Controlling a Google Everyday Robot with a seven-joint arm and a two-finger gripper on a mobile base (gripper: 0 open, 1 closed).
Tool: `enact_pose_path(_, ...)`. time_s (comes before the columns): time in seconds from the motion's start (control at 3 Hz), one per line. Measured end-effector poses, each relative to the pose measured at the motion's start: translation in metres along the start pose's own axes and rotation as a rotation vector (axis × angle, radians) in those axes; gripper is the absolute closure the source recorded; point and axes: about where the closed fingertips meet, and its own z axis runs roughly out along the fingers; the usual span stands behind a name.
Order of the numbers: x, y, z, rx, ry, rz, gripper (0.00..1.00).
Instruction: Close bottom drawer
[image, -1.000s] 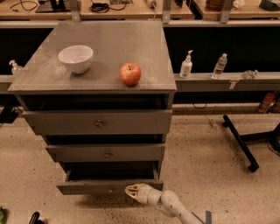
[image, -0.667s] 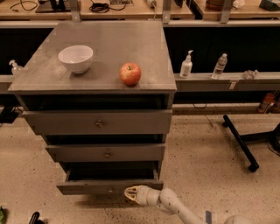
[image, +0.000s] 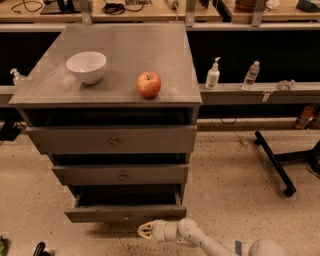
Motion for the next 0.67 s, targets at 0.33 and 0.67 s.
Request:
enact_pose_path(0.33,0.000,0.004,0.009,-0.025,-0.040,-0.025,1.00)
enact_pose_path(0.67,0.007,-0.007,0.014,-0.019,-0.053,-0.045,1.00)
